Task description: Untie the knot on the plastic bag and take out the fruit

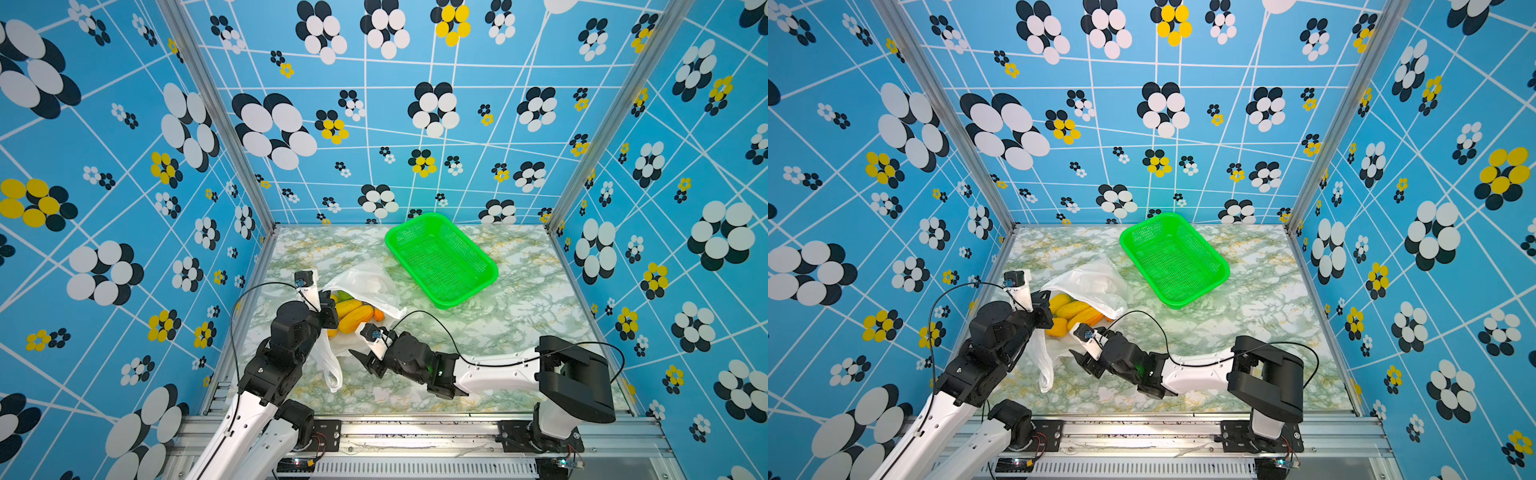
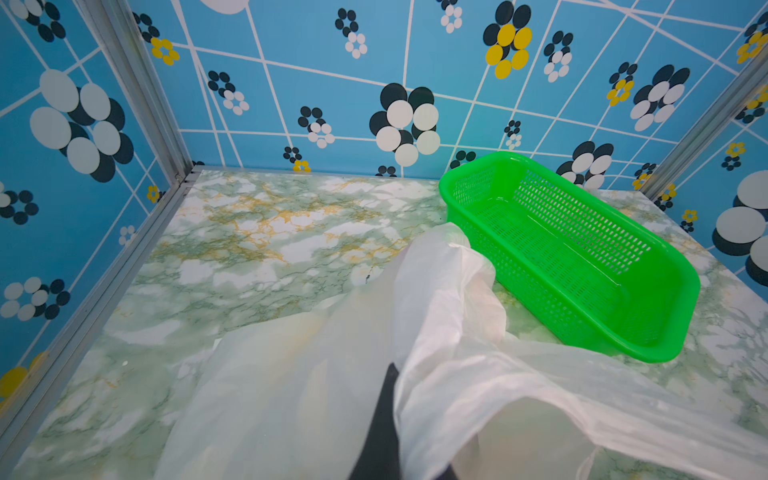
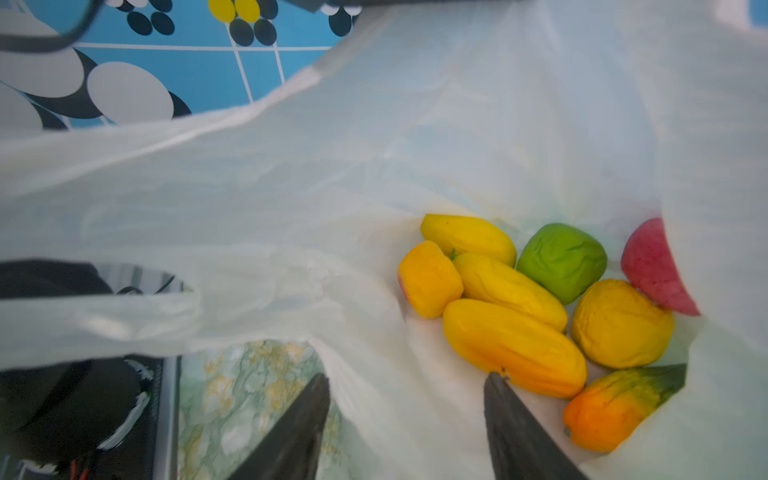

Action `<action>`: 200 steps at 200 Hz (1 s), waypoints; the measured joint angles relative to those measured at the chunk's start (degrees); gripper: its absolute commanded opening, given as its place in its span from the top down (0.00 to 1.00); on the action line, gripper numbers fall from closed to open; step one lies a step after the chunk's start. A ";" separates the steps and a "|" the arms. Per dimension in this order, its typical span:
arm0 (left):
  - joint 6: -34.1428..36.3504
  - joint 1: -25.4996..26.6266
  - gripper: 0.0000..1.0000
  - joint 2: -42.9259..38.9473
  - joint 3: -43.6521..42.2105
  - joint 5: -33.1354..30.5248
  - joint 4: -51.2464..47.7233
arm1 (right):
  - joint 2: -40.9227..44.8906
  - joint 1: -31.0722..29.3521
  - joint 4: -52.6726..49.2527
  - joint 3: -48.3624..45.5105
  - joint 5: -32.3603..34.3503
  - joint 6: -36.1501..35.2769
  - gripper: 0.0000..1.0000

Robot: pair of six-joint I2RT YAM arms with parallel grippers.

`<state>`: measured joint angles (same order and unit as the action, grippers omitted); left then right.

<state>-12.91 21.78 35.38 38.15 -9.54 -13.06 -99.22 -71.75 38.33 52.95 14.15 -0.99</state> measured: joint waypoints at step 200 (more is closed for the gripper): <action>-4.04 0.00 1.00 -6.69 -0.28 1.81 -2.38 | -14.05 -3.52 -13.84 4.26 29.11 21.62 0.01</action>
<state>-16.95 21.78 28.69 37.87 -7.73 -15.44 -113.27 -75.26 24.49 57.21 43.27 20.62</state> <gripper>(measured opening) 0.042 0.989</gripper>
